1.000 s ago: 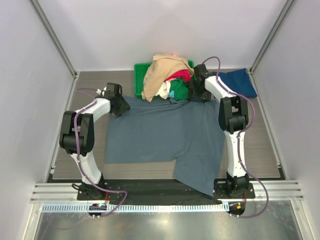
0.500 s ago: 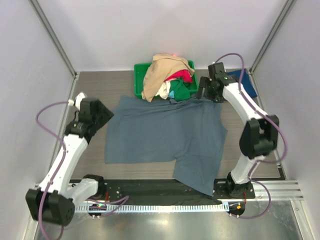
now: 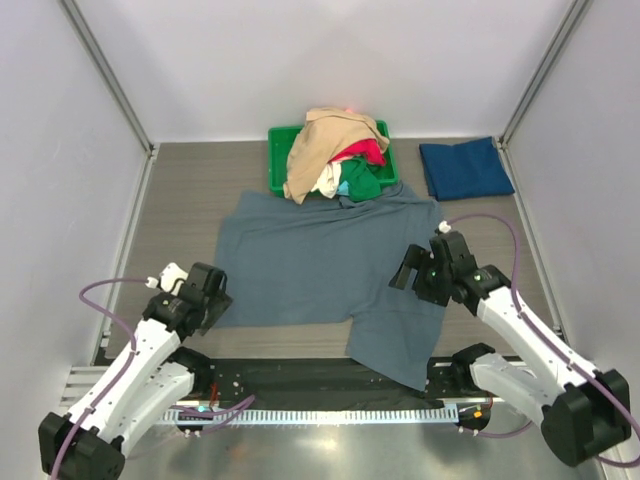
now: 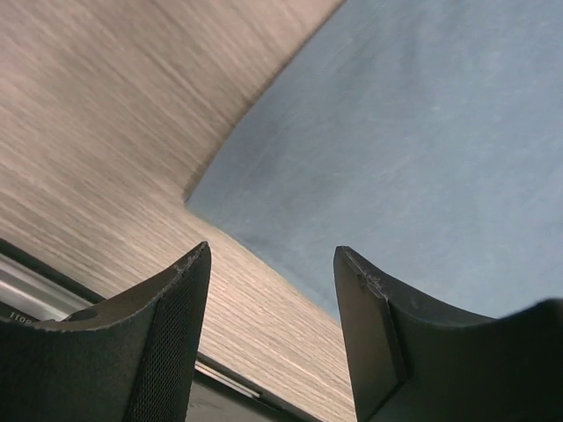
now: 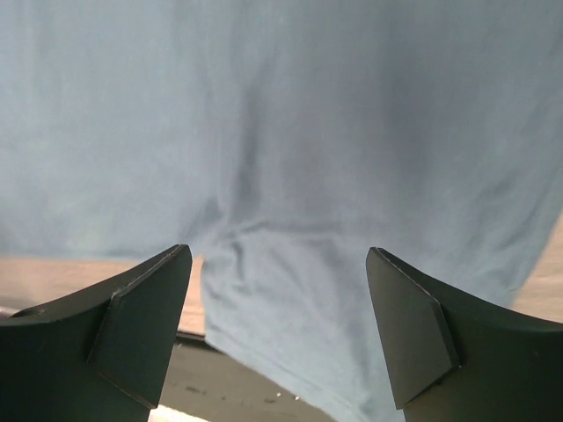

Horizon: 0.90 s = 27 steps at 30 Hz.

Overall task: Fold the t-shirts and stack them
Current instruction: Flatten the tshirt out

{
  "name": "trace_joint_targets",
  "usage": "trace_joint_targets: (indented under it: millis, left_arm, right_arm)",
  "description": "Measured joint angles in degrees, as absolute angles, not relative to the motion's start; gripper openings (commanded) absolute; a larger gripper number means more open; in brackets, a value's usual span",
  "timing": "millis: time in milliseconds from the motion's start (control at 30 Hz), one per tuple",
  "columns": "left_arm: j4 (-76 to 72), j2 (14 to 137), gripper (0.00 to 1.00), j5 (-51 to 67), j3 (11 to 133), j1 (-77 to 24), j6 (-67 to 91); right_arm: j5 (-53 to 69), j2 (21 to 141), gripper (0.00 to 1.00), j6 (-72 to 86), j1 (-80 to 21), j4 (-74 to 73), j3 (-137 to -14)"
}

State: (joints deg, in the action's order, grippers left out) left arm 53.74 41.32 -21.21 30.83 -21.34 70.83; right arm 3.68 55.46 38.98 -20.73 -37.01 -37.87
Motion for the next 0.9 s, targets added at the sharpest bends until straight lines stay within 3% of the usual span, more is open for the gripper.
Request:
trace_joint_targets:
  millis: [267,333,533,567,600,700,800,900]
  left_arm:
    - [52.5,42.9,0.59,-23.5,24.0,-22.8,75.7]
    - [52.0,43.4,0.52,-24.1,22.5,-22.8,76.3]
    - [48.1,45.3,0.51,-26.4,21.6,-22.8,76.2]
    - [47.5,45.6,0.48,-26.6,21.5,-22.8,76.2]
    - [46.5,46.3,0.34,-27.0,21.5,-22.8,76.1]
    - [43.9,48.6,0.12,-28.0,21.4,-22.8,75.7]
    - [41.0,50.3,0.0,-28.5,21.5,-22.8,74.7]
    - [39.2,51.5,0.0,-28.8,21.9,-22.8,74.0]
  right_arm:
    - [5.9,49.1,0.86,43.7,-21.8,-37.5,-33.2]
    - [5.9,49.1,0.86,43.7,-22.0,-38.0,-33.2]
    - [5.3,48.4,0.86,44.0,-22.0,-40.4,-33.2]
    - [5.2,48.2,0.86,44.1,-22.0,-40.8,-33.1]
    - [5.1,48.2,0.86,44.3,-22.0,-41.1,-33.1]
    - [4.5,48.3,0.86,45.2,-23.0,-42.0,-32.7]
    - [3.5,48.5,0.87,46.3,-25.1,-43.0,-32.1]
    - [1.6,48.6,0.87,47.8,-27.7,-44.8,-32.1]
